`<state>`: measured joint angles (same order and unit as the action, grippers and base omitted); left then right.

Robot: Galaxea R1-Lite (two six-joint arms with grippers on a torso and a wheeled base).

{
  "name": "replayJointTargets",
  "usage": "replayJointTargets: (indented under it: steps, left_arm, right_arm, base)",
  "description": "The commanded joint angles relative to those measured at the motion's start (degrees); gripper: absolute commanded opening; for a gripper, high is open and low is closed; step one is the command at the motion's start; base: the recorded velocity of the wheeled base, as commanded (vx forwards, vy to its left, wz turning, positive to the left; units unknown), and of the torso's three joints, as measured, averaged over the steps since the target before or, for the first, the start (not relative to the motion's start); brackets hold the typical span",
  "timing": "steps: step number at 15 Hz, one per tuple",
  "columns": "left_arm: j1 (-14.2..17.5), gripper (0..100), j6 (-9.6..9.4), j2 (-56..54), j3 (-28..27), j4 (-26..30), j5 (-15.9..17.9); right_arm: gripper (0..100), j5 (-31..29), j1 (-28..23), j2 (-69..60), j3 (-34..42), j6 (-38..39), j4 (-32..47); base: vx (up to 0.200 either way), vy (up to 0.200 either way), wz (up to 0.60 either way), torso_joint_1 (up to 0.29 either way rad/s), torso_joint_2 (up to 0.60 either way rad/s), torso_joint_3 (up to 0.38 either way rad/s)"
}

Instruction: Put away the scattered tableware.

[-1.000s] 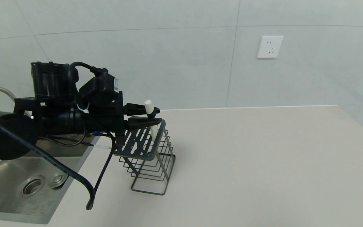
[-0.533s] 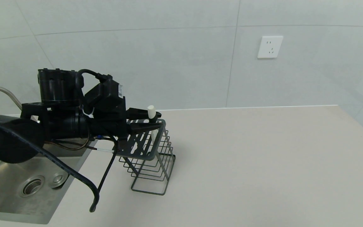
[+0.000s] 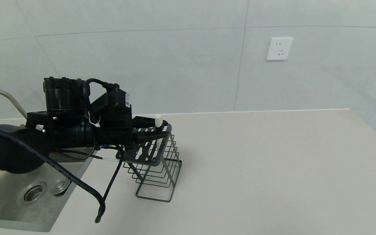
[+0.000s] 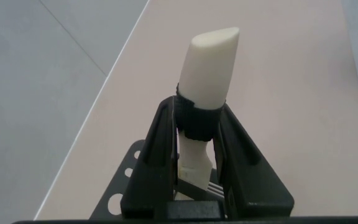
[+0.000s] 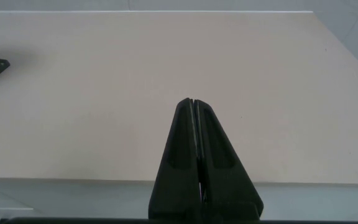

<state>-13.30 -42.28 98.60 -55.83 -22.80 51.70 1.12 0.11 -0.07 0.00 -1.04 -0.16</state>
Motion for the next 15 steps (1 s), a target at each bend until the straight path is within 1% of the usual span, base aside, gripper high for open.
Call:
replayJointTargets:
  steps: [1, 7, 11, 15]
  left_arm:
    - [0.0, 0, 0.0, 0.2, 0.7, -0.4, -0.1]
    - [0.0, 0, 0.0, 0.3, 2.0, -0.9, -0.7]
    - [0.0, 0, 0.53, 0.3, 2.1, -0.8, -0.8]
    - [0.0, 0, 0.44, 0.2, 3.3, -0.9, -0.8]
  right_arm:
    - [0, 0.0, 0.0, 0.1, 0.0, 0.0, 0.0]
    - [0, 0.0, 0.1, 0.1, 0.0, 0.0, 0.0]
    - [0, 0.0, 0.0, 0.1, 0.0, 0.0, 0.0]
    - [0, 0.0, 0.1, 0.1, 0.0, 0.0, 0.0]
  base:
    - [0.0, 0.0, 0.0, 0.0, 0.0, 0.0]
    - [0.0, 0.0, 0.0, 0.0, 0.0, 0.0]
    - [0.0, 0.0, 0.0, 0.0, 0.0, 0.0]
    - [0.0, 0.0, 0.0, 0.0, 0.0, 0.0]
